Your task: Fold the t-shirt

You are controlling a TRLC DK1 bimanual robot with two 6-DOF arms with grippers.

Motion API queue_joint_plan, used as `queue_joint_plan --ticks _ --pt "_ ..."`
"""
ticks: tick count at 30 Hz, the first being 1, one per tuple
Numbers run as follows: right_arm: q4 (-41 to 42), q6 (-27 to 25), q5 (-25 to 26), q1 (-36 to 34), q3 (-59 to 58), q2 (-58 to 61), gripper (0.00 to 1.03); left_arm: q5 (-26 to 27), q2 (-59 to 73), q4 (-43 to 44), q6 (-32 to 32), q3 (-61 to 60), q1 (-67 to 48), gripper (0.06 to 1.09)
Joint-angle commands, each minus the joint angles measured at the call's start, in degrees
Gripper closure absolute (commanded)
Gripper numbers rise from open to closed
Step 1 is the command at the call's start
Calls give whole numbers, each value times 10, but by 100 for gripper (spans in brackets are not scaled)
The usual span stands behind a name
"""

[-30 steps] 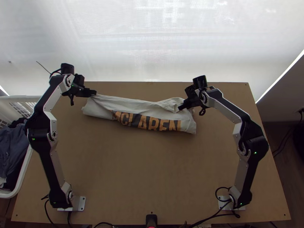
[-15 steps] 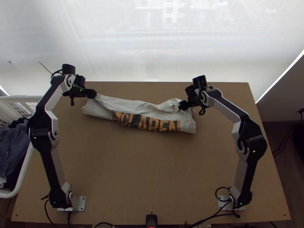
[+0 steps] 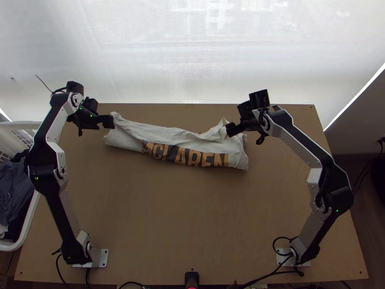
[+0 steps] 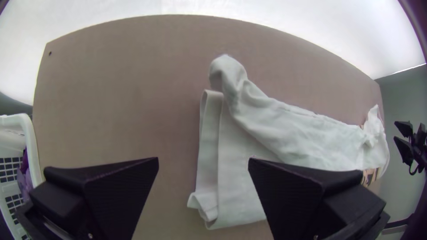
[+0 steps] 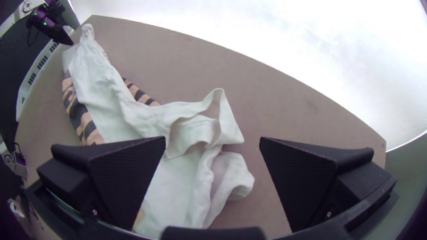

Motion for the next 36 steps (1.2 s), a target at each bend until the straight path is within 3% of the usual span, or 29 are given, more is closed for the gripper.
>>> queue_joint_plan --ticks 1,20,28,32,36 --pt "-24 1 -5 21 2 -53 4 26 -1 -43 -2 -3 4 10" --pt "-53 8 -6 73 31 -77 4 27 23 -41 -15 -5 -23 12" --pt "-53 10 -6 88 43 -74 4 39 26 -46 -21 -17 -37 29" --pt "-54 10 -6 89 51 -71 5 39 32 -55 -22 -18 -40 32" --pt "-56 10 -6 89 54 -70 5 41 35 -61 -21 -22 -40 44"
